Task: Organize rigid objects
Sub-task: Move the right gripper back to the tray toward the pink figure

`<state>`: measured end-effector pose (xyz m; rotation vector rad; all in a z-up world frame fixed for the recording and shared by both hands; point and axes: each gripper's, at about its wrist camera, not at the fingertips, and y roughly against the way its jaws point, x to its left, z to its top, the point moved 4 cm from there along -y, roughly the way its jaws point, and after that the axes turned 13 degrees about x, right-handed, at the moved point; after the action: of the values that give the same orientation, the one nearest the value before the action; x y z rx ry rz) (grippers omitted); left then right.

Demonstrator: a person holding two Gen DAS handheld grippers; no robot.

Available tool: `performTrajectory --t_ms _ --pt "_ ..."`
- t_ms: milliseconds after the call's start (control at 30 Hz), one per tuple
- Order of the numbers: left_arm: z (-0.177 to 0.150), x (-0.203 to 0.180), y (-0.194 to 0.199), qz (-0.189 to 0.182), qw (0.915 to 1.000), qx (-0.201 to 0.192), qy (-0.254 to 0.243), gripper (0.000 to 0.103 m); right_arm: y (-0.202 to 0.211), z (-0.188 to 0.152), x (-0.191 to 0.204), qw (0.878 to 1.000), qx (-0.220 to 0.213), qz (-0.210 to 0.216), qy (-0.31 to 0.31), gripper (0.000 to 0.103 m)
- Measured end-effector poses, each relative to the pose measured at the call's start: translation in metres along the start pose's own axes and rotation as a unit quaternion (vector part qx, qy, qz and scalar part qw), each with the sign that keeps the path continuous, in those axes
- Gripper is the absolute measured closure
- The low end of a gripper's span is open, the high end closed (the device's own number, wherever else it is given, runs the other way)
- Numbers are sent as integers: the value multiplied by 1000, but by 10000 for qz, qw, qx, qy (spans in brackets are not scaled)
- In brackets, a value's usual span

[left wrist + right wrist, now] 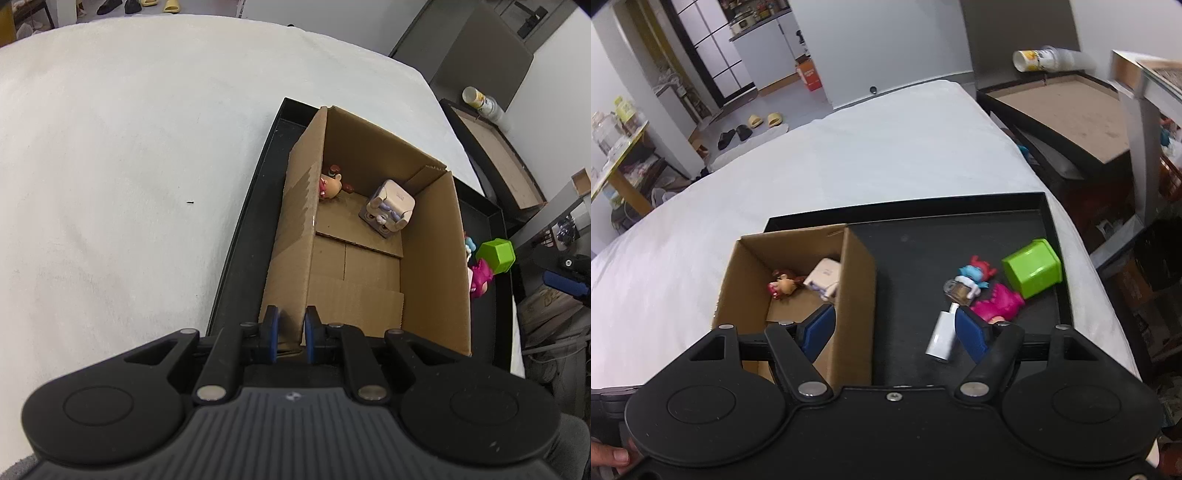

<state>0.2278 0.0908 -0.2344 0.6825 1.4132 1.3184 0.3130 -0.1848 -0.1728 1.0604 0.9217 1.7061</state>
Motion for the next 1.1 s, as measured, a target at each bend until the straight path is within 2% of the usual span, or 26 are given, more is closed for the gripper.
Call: performTrajectory --t_ms 267,800,1100 --pt "1 -5 -2 149 9999 28 14 90 -2 -3 -33 9994 -10 88 -348 32" --pt "0 -9 -3 343 9994 17 -4 90 -36 -11 -90 9948 192 176 -985 34" --pt "-2 -7 -3 356 9994 1 5 90 -61 -5 -101 9939 354 124 -1042 34"
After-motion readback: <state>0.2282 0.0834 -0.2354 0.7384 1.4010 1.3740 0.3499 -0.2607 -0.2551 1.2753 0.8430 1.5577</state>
